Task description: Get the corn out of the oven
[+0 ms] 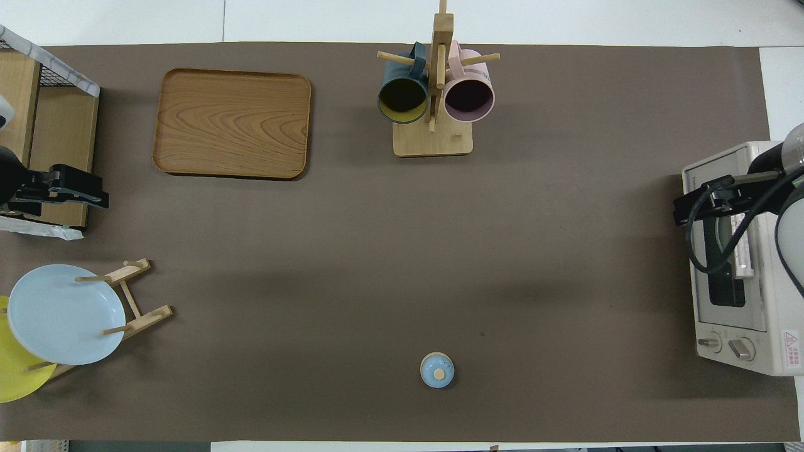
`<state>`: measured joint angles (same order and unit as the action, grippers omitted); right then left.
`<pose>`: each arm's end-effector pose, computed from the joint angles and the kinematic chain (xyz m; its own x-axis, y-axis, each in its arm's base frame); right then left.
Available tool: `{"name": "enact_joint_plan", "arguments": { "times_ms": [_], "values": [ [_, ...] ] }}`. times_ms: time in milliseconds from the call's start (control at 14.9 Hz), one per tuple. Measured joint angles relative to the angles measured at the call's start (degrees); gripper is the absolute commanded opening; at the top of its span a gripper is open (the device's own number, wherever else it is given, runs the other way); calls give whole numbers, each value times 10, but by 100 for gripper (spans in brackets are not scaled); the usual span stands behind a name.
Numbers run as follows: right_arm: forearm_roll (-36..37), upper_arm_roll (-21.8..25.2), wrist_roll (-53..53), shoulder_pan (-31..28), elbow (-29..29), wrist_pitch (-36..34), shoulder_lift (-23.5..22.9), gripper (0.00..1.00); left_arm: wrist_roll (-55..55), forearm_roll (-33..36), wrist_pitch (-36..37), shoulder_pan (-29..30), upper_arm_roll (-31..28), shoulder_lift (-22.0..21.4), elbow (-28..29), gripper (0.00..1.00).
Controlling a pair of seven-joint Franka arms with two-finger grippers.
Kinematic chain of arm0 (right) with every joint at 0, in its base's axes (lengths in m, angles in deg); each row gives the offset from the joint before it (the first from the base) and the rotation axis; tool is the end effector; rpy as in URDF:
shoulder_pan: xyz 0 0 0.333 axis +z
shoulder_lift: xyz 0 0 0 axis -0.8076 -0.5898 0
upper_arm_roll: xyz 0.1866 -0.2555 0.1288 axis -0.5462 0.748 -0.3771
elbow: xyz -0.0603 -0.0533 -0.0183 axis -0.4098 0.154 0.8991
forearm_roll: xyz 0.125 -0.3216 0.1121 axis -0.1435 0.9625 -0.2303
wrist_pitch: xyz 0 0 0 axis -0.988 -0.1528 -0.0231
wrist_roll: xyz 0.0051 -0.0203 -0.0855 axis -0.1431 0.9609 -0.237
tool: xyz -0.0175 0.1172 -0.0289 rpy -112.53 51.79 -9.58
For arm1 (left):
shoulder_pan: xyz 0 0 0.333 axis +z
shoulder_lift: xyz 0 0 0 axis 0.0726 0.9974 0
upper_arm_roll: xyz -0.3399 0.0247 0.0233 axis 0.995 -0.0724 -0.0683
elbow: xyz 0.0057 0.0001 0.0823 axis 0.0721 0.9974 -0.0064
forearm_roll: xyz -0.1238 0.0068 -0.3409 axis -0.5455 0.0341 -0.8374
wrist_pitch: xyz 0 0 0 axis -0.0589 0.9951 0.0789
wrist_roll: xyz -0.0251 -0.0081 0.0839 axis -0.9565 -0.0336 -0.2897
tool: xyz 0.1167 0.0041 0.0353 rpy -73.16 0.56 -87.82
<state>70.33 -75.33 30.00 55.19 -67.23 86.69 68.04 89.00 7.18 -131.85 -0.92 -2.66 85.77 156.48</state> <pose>0.5112 0.0015 0.5951 0.9868 0.0894 -0.1353 0.0922 -0.9956 0.0145 0.5193 -0.0223 0.5965 0.9975 0.0200 -0.0675 0.0219 -0.9994 0.0277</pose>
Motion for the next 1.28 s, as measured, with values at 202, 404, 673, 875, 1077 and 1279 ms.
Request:
{"name": "enact_joint_plan", "arguments": {
  "times_ms": [202,404,673,875,1077,1279],
  "values": [
    [0,-1,0,1,0,0,0,100,0,0,0,0,0,0,0,100],
    [0,-1,-1,0,-3,4,0,35,0,0,0,0,0,0,0,100],
    [0,0,-10,-2,-69,78,18,0,0,0,0,0,0,0,0,100],
    [7,2,-19,-29,-132,135,35,0,0,0,0,0,0,0,0,100],
    [36,4,-50,-67,-157,167,37,0,0,0,0,0,0,0,0,100],
    [42,5,-61,-98,-171,185,37,0,0,0,0,0,0,0,0,100]
  ]
}}
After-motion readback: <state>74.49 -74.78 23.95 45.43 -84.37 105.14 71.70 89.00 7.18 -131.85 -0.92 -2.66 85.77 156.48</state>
